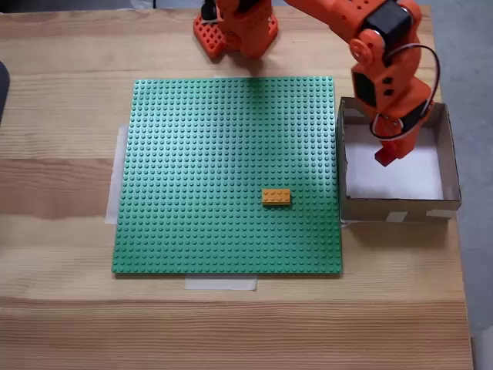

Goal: Pick the red lego block and put it in the box.

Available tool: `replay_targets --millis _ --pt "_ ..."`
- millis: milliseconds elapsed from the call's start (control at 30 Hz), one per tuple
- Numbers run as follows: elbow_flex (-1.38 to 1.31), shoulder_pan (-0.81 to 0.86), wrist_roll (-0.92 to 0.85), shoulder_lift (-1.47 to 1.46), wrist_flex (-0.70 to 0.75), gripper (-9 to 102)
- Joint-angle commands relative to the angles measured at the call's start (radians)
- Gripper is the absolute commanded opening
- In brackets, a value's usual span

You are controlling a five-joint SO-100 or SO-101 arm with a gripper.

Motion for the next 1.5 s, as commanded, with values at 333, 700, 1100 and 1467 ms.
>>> replay_targets --millis 333,700,1100,1467 --pt "-0.092 -0.051 -0.009 -0.109 -0.018 -1" --pt "-0.106 -0.066 -0.029 -0.158 -0.031 -1" --pt "-0.190 -0.049 -0.032 -0.253 -0.043 -1" --pt "-0.141 -0.055 -0.049 -0.262 -0.127 13"
